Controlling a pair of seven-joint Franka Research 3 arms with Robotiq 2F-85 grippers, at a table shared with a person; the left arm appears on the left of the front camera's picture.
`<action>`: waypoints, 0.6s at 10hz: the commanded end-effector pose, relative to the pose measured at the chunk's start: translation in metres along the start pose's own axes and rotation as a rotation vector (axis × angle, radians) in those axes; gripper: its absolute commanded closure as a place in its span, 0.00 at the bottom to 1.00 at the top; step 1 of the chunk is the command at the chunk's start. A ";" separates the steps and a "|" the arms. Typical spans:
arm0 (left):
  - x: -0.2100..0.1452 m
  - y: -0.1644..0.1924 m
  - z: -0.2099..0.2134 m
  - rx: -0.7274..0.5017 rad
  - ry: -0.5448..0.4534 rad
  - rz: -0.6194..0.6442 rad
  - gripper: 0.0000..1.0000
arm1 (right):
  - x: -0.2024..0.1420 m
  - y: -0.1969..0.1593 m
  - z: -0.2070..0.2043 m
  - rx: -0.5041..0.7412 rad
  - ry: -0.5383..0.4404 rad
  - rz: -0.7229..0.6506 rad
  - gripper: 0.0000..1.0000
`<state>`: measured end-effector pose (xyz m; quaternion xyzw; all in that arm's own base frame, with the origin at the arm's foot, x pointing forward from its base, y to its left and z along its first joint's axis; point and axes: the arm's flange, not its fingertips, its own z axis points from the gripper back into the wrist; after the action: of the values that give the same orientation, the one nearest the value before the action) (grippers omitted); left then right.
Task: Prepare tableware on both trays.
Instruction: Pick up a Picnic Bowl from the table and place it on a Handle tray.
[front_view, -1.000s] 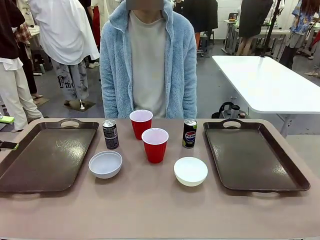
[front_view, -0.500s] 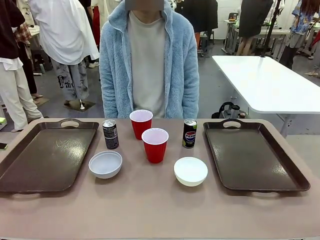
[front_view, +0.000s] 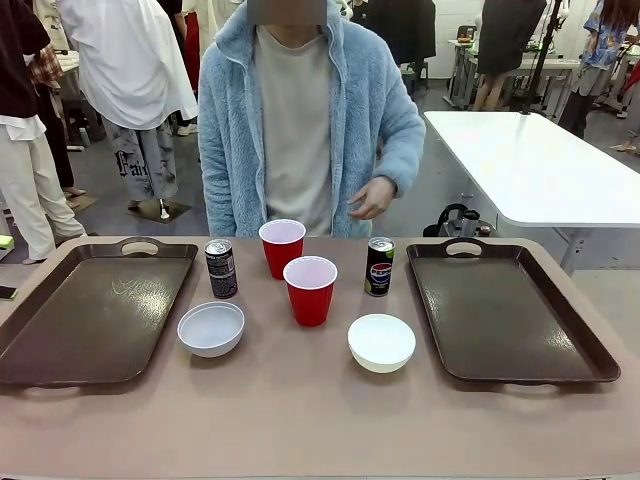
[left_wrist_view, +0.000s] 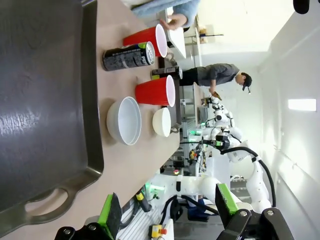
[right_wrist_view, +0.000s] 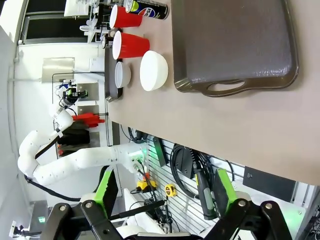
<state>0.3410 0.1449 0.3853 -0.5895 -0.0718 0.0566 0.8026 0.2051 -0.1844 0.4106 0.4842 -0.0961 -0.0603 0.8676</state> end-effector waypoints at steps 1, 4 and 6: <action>-0.001 0.000 0.001 -0.008 0.001 -0.001 0.00 | 0.001 0.000 0.000 0.009 -0.009 0.003 0.00; -0.001 0.000 0.001 -0.008 0.001 -0.001 0.00 | 0.001 0.000 0.000 0.009 -0.009 0.003 0.00; -0.001 0.000 0.001 -0.008 0.001 -0.001 0.00 | 0.001 0.000 0.000 0.009 -0.009 0.003 0.00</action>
<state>0.3409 0.1449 0.3853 -0.5897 -0.0716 0.0565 0.8024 0.2052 -0.1843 0.4108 0.4836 -0.0958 -0.0603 0.8679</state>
